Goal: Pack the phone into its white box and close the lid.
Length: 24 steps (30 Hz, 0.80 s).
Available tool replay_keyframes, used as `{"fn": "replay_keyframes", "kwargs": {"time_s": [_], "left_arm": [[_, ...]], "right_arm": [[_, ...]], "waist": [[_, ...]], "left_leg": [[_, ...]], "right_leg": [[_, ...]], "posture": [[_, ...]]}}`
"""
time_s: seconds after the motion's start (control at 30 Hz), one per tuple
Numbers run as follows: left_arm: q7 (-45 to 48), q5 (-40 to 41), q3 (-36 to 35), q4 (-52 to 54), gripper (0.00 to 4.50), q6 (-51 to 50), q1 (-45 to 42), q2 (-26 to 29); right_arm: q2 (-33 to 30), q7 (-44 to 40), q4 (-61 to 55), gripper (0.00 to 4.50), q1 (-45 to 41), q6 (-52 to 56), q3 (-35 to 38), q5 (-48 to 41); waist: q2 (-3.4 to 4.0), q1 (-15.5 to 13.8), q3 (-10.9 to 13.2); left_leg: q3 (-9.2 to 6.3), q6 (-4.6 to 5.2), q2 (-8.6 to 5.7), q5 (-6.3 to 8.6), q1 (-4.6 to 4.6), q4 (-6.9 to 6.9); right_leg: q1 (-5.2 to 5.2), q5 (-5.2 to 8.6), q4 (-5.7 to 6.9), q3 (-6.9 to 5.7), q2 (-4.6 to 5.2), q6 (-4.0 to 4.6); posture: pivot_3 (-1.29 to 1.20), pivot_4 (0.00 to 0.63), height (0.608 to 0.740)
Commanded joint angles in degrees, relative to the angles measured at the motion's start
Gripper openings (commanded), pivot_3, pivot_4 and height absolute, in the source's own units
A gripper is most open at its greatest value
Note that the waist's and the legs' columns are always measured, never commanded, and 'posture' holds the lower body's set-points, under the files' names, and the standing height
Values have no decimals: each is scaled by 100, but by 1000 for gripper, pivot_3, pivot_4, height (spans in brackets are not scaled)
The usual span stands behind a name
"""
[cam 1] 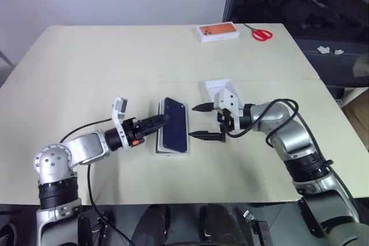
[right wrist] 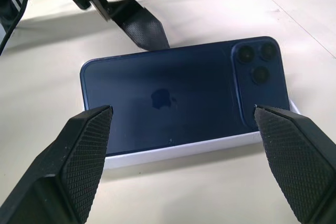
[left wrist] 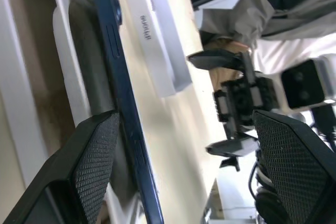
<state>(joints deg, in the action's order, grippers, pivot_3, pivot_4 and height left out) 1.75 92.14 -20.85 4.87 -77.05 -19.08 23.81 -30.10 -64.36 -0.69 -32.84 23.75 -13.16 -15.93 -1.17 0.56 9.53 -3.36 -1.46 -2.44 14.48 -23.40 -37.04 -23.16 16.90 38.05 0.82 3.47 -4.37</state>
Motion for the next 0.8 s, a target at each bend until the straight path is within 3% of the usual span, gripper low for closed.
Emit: {"fn": "replay_keyframes", "kwargs": {"time_s": [0.03, 0.37, 0.47, 0.57, 0.8], "left_arm": [[-16, 394, 143, 259, 4201, 189, 3, 231], [324, 854, 339, 401, 4201, 456, 210, 1124], [797, 260, 252, 665, 4201, 761, 209, 1268], [1512, -845, 342, 940, 4201, 1235, 312, 1616], [2393, -2043, 675, 891, 4201, 1623, 420, 1929]], "right_arm": [[53, 6, -40, 4500, -149, -94, 32, -14], [79, 6, 5, 4500, -176, -141, 10, 17], [123, 72, 26, 4500, -206, -90, 47, -2], [182, 188, 8, 4500, -234, 26, 148, -95], [580, 637, -425, 4500, -183, 435, 73, -218]], "waist": [[0, 6, 0], [5, 15, 3], [5, 15, 4], [6, 22, 4], [15, 23, 10]], "left_leg": [[0, 0, 0, 0, 0, 0], [0, 1, 1, 0, 0, 3], [0, 1, 1, 0, 0, 3], [1, 1, 1, 0, 0, 4], [2, 1, 1, 1, 0, 10]], "right_leg": [[0, 0, 0, 0, 0, 0], [-3, 1, 0, 1, -1, 1], [-4, 1, 0, 0, -1, 2], [-3, 1, -1, 0, -1, 2], [-5, 2, -4, 1, -1, 3]], "posture": [[0, 150, 740], [0, 150, 740], [0, 150, 740], [0, 150, 740], [0, 150, 740]]}}
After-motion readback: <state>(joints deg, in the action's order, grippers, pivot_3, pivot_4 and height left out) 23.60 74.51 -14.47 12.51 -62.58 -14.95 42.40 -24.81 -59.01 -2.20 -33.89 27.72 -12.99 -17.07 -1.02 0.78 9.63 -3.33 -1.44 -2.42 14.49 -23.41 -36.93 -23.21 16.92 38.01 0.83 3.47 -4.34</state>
